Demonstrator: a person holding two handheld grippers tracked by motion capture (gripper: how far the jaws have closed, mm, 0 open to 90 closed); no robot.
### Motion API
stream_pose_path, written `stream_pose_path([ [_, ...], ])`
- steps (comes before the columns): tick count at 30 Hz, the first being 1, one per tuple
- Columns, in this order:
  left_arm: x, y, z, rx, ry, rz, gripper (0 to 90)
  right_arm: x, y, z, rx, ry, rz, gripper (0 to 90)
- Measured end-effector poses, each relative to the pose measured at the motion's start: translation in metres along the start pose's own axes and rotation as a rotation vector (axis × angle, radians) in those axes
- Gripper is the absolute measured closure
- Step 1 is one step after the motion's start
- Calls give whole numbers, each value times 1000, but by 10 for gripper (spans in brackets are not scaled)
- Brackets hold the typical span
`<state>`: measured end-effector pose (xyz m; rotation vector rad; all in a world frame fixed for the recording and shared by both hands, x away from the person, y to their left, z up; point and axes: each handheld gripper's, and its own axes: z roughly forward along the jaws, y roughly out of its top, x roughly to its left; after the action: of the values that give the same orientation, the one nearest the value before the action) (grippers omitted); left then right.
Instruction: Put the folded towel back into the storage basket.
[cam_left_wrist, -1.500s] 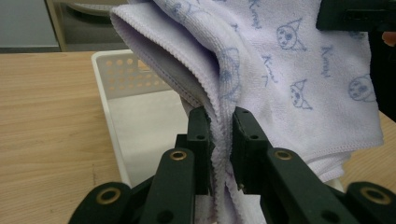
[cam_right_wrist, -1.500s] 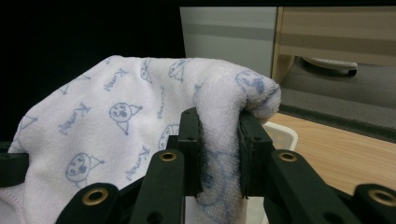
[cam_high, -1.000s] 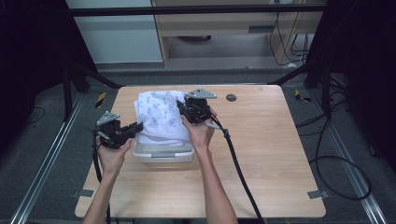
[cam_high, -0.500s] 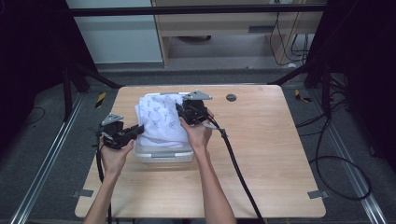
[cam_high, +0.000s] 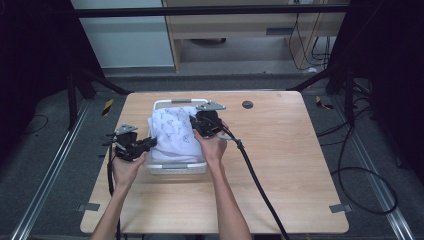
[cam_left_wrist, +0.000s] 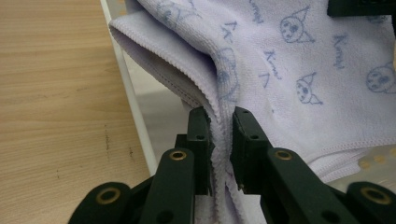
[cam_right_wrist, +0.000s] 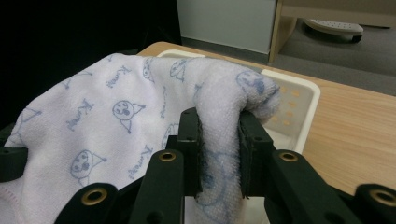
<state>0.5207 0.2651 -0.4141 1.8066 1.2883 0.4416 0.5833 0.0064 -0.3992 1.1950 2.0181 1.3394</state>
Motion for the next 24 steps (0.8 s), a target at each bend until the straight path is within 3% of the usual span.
stream_pose_path([
  [24, 0, -7, 17, 77, 35, 15, 774, 0, -17, 17, 82, -22, -26, 716],
])
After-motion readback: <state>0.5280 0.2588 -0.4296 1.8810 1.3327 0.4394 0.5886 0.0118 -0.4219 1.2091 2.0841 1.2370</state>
